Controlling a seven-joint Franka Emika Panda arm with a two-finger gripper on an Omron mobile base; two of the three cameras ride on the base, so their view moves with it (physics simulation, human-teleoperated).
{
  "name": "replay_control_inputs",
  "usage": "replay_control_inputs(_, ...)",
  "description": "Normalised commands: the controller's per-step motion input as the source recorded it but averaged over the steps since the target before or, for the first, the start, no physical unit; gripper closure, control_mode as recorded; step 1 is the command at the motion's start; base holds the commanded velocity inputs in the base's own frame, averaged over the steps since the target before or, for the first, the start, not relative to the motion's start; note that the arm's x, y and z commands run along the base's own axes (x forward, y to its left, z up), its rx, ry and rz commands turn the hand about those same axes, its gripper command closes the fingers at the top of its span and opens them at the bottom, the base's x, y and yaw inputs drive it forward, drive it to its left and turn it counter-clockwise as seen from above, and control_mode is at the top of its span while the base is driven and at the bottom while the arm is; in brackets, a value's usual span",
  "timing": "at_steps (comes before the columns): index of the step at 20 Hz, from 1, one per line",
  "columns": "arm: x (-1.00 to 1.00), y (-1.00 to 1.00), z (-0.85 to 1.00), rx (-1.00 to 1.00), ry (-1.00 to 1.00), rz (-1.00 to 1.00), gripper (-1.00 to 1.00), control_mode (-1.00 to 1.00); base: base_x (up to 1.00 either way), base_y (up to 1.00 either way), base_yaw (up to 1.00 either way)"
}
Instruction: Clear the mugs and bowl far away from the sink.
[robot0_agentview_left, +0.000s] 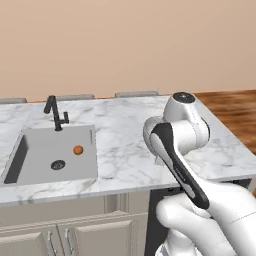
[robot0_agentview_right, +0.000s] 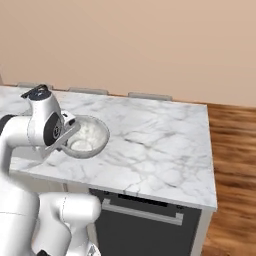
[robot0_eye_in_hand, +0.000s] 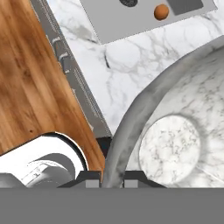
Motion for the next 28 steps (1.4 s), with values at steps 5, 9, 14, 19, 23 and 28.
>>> replay_control_inputs(5, 0.00, 0.00, 0.00, 0.00, 0.00, 0.00, 1.00, 1.00, -0.94, 0.07, 0.37)
replay_control_inputs(9, 0.00, 0.00, 0.00, 0.00, 0.00, 0.00, 1.00, 1.00, -0.90, 0.16, 0.67)
replay_control_inputs(14, 0.00, 0.00, 0.00, 0.00, 0.00, 0.00, 1.00, 1.00, -0.84, 0.26, 0.82)
replay_control_inputs(19, 0.00, 0.00, 0.00, 0.00, 0.00, 0.00, 1.00, 1.00, -0.76, 0.35, 0.88)
replay_control_inputs(23, 0.00, 0.00, 0.00, 0.00, 0.00, 0.00, 1.00, 1.00, -0.65, 0.44, 0.90)
replay_control_inputs(28, 0.00, 0.00, 0.00, 0.00, 0.00, 0.00, 1.00, 1.00, -0.51, 0.40, 0.91)
